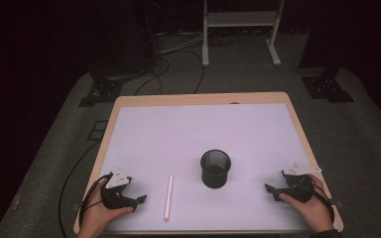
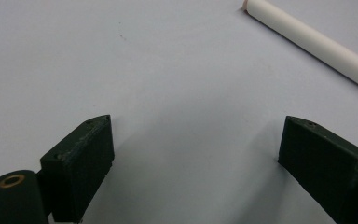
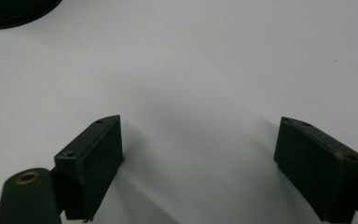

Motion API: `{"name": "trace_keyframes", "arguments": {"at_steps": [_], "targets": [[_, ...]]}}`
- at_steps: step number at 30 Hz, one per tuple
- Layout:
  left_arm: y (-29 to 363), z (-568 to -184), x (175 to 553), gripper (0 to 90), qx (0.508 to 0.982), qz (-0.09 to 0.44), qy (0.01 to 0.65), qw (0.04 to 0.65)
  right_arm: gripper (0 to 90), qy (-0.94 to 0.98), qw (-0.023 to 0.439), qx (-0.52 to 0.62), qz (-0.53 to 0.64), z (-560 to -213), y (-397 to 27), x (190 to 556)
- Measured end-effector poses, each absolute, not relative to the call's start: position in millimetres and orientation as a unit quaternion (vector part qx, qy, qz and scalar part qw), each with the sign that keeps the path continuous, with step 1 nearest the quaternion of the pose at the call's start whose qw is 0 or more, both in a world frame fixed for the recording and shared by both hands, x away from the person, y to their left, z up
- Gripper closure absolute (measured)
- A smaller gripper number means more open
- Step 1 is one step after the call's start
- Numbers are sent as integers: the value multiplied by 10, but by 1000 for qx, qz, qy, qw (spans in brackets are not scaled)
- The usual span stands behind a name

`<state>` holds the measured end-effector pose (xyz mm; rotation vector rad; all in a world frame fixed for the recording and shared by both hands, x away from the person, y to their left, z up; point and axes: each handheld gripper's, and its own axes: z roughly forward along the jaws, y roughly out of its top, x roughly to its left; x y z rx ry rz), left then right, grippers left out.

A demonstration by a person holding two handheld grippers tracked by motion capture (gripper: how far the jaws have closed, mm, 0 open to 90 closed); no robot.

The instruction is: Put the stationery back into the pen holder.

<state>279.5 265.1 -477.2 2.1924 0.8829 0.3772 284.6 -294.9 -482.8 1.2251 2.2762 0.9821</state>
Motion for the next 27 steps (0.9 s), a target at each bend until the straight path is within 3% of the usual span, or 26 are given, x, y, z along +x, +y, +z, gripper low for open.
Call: {"name": "trace_keyframes", "arguments": {"at_steps": [12,27], "targets": [[2499,-4604,2755,244,849,143,344,375,142,808,185,437,350,-4831,-2951,2848],[2232,-4483,2817,305,848,139,335,387,142,808,184,437,350,-4831,-2951,2850]]}}
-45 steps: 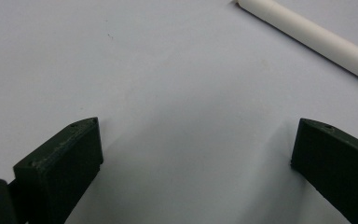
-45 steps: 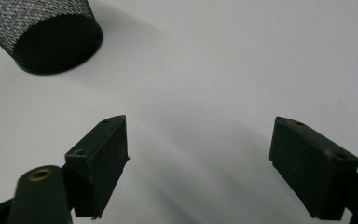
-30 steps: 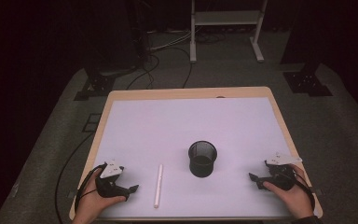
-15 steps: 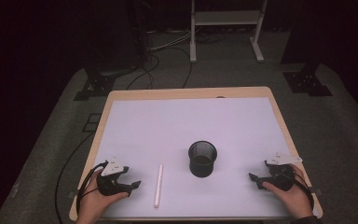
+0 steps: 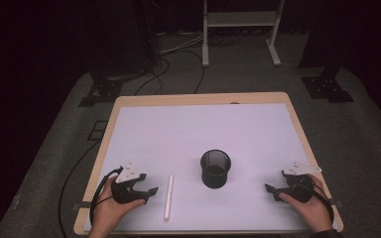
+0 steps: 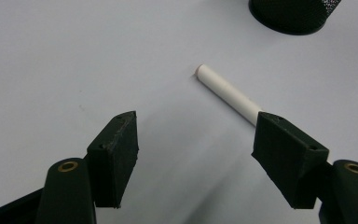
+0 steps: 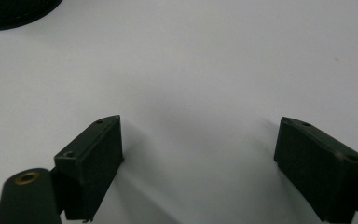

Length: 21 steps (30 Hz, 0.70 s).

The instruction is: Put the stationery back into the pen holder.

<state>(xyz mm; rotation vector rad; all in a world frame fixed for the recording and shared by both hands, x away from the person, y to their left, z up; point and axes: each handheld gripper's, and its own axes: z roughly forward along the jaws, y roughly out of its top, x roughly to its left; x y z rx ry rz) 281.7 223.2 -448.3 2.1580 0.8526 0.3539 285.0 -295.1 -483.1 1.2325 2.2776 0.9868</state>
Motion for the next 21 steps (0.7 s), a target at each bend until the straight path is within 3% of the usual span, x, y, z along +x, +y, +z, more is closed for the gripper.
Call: {"name": "trace_keyframes", "arguments": {"at_steps": [21], "targets": [[1719,-4587,2984,427,870,127,306,366,142,808,184,437,350,-4831,-2952,2852]]}}
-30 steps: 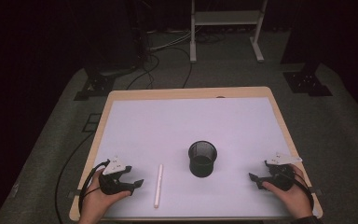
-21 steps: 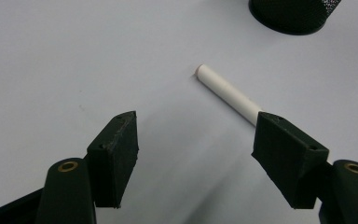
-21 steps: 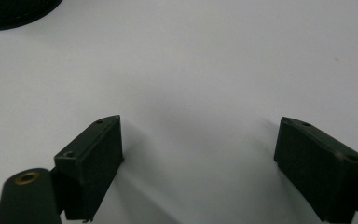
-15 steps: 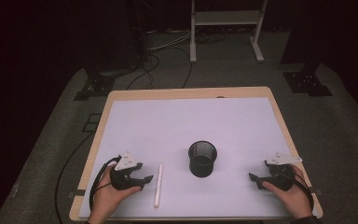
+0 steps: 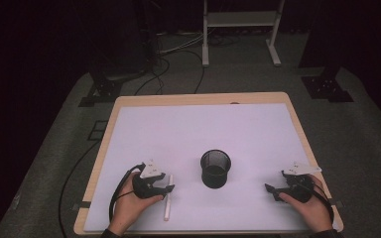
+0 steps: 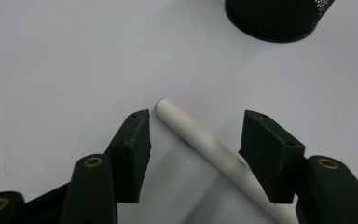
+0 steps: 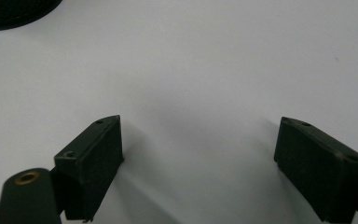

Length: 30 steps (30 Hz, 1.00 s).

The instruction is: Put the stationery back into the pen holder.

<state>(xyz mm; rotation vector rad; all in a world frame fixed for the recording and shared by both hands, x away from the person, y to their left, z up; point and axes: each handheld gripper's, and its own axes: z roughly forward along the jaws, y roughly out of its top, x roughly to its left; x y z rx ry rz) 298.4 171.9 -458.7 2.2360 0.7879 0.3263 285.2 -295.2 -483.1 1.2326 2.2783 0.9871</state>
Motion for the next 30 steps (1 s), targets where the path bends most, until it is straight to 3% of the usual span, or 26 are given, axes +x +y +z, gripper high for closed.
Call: {"name": "trace_keyframes", "arguments": {"at_steps": [7,30], "targets": [[1632,-4649,2993,464,879,122,304,347,141,808,184,437,350,-4831,-2952,2852],[1674,-4585,3144,784,890,108,314,312,142,808,183,437,351,-4832,-2953,2852]]}}
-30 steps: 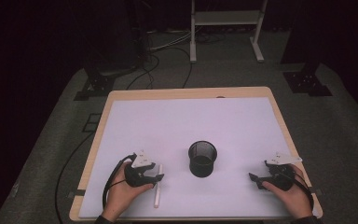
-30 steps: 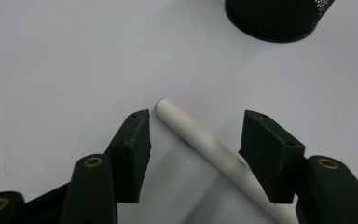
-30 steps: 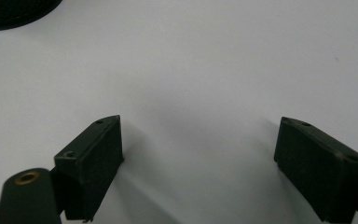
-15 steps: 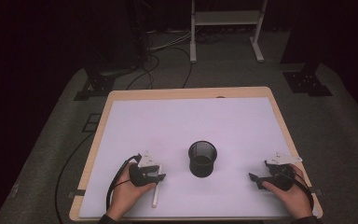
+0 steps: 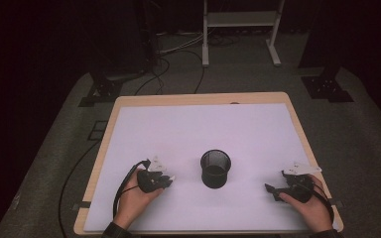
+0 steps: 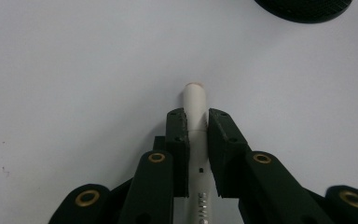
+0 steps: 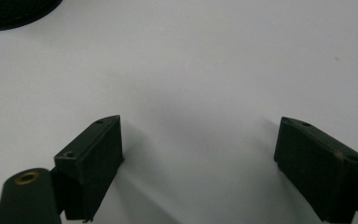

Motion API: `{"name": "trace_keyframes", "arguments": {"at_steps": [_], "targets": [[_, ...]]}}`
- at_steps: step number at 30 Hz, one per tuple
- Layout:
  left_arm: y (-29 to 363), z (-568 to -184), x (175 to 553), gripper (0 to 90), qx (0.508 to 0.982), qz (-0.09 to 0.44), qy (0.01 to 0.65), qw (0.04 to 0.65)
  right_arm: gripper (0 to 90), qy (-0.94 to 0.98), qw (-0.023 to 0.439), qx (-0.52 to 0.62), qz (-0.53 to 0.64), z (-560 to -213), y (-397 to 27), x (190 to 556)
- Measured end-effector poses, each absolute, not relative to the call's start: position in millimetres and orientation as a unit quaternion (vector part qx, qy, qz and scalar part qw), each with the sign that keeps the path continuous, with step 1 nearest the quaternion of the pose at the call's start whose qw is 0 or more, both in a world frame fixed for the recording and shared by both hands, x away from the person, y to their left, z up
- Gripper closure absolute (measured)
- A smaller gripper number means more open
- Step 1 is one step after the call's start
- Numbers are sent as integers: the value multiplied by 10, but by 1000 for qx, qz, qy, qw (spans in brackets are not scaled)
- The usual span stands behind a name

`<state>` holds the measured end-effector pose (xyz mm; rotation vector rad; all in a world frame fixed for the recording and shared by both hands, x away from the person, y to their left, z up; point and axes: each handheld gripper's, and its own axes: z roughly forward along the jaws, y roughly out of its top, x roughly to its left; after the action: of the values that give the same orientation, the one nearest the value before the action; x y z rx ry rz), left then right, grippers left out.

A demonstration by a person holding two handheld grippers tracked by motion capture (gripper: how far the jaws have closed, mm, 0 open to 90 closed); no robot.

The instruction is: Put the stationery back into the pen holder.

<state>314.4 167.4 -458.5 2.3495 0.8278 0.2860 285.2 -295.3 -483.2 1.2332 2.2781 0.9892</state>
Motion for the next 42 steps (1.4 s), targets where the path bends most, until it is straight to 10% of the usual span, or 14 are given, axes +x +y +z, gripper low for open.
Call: {"name": "trace_keyframes", "arguments": {"at_steps": [14,42], "targets": [[1535,-4398,3190,683,912,103,304,256,142,808,183,437,351,-4832,-2953,2852],[1316,-4389,3473,788,926,42,339,159,141,808,182,437,351,-4832,-2956,2855]]}}
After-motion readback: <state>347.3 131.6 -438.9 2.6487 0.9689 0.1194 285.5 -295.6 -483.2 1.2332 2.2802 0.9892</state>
